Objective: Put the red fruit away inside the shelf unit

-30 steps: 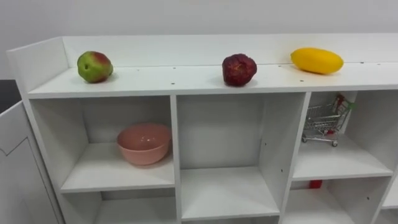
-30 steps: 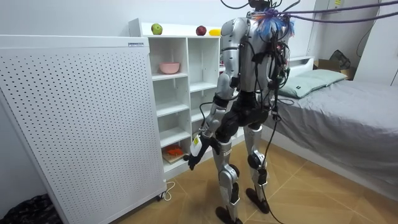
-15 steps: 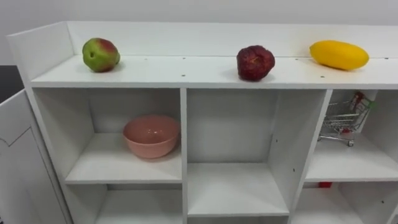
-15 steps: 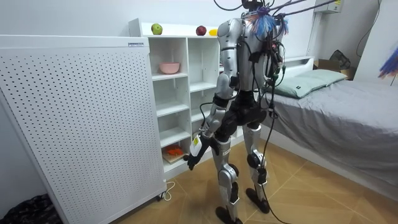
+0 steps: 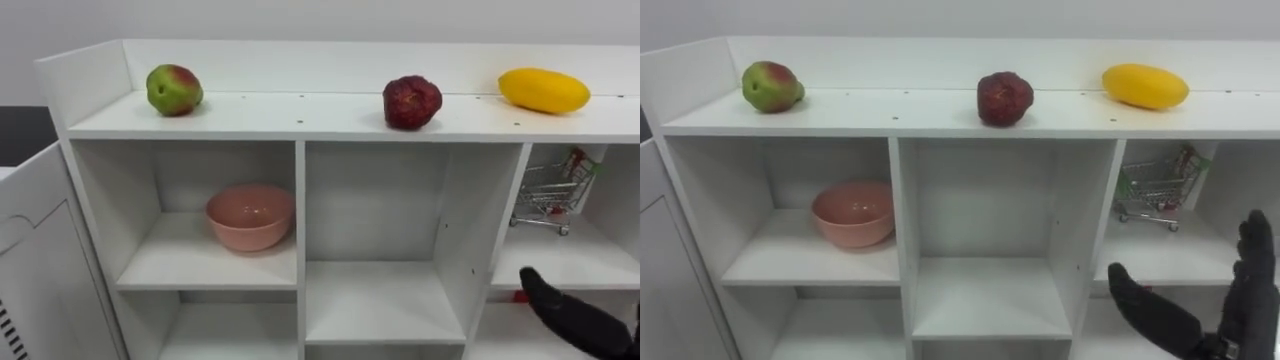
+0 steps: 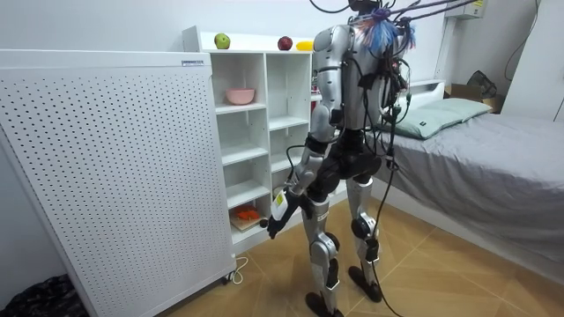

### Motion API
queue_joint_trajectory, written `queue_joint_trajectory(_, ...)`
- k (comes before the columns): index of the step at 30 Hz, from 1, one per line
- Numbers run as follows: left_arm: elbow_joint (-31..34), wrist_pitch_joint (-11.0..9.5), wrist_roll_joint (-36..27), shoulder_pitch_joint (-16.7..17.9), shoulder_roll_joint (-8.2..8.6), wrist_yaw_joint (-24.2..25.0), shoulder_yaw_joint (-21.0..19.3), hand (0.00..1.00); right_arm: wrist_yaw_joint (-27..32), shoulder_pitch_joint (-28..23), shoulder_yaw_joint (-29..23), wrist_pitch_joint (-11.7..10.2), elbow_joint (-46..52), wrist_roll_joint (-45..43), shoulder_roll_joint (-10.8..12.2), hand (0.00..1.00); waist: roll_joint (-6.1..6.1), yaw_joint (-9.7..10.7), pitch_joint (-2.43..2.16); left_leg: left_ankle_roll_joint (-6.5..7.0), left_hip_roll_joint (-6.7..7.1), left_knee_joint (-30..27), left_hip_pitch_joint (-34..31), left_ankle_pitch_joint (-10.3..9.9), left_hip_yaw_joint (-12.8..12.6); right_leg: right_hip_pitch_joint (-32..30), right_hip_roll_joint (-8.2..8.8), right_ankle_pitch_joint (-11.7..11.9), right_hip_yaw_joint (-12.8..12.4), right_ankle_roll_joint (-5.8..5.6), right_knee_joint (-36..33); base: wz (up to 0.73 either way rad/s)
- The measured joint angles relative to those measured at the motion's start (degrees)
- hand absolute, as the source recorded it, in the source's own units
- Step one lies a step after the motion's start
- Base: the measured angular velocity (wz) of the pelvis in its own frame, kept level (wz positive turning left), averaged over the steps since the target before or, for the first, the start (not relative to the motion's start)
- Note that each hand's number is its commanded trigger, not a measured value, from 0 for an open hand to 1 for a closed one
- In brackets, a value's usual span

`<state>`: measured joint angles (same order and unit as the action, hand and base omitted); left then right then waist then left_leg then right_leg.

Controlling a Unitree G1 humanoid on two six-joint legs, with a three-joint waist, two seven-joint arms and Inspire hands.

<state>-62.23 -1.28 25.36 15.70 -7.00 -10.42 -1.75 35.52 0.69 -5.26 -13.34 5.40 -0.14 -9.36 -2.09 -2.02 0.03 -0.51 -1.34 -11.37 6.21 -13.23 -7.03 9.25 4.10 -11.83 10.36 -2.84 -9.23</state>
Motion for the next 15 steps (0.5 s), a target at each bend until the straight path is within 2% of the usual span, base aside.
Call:
queue_joint_trajectory(4, 0.0, -0.7, 0.0, -0.2, -0.27, 1.2, 0.0, 0.0, 0.2, 3.1, 0.0, -1.1, 2.5, -0.4, -0.6, 0.0, -0.53, -0.1, 0.03, -0.02, -0.03, -0.1, 0.0, 0.1, 0.1, 0.0, 0.0, 0.0, 0.6, 0.0, -0.4, 0.0)
queue_joint_trajectory(8, -0.1, -0.9, 0.0, 0.2, -0.71, 2.2, -0.1, 0.0, 0.0, 6.2, 0.0, -2.7, 5.3, -0.5, -0.9, 0.0, -0.49, -0.9, 0.18, -0.03, -0.04, -0.1, 0.2, 0.1, 0.5, 0.3, 0.0, 0.0, 0.9, 0.0, -0.3, 0.01)
queue_joint_trajectory(12, -0.1, -0.9, 0.6, -0.6, -0.86, 2.7, -0.2, 0.0, 0.1, 7.9, 0.0, -3.6, 6.5, -0.6, -2.2, 0.0, -0.31, -1.5, 0.31, -0.1, -0.07, 0.0, 0.2, 0.1, 1.1, 0.7, -0.06, 0.0, 1.4, -0.01, -0.3, 0.07)
queue_joint_trajectory(13, -0.1, -0.9, 0.8, -0.7, -0.84, 2.7, -0.2, 0.0, 0.1, 8.1, 0.0, -3.6, 6.6, -0.6, -2.4, 0.0, -0.53, -1.6, 0.19, -0.13, -0.07, 0.0, 0.2, 0.1, 1.1, 0.6, -0.07, 0.0, 1.5, -0.01, -0.4, 0.0)
queue_joint_trajectory(15, -0.1, -0.9, 1.8, -0.8, -0.81, 2.7, -0.2, 0.0, 0.0, 9.6, 0.0, -3.6, 6.6, 0.3, -3.8, 0.0, -0.49, -1.7, 0.21, -0.14, -0.06, 0.0, 0.1, 0.1, 1.4, 0.6, -0.07, 0.0, 1.8, -0.01, -0.4, 0.06)
